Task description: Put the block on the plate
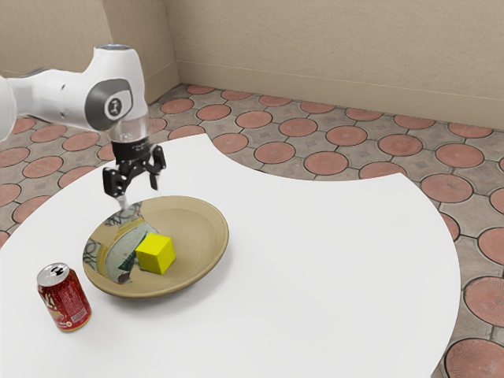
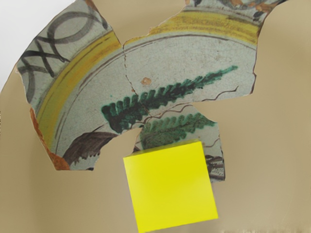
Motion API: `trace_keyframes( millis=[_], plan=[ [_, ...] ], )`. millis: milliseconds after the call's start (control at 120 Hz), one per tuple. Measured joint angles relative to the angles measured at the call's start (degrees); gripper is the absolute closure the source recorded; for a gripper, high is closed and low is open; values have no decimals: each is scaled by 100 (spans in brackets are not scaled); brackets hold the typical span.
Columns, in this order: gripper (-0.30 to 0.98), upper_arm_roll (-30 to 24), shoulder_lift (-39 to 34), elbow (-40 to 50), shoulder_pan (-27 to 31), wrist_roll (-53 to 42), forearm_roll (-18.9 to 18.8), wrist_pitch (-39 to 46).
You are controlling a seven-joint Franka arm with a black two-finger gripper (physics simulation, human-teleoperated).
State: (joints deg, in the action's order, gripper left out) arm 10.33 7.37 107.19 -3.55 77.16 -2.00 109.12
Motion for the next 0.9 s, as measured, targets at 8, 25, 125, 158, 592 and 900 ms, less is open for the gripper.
trace_keyframes(
  millis=[8,25,125,158,592,900],
  plan=[
    [0,1,-6,-4,1,-63,-10,-7],
    [0,3,-15,-19,4,-195,-29,-22],
    [0,25,-95,-124,28,-1123,-102,-84],
    [0,27,-144,-138,34,-1456,-120,-99],
    [0,51,-644,-641,12,-5192,-406,-438],
    [0,234,-648,-1444,-165,-6810,-436,-1018]
  ],
)
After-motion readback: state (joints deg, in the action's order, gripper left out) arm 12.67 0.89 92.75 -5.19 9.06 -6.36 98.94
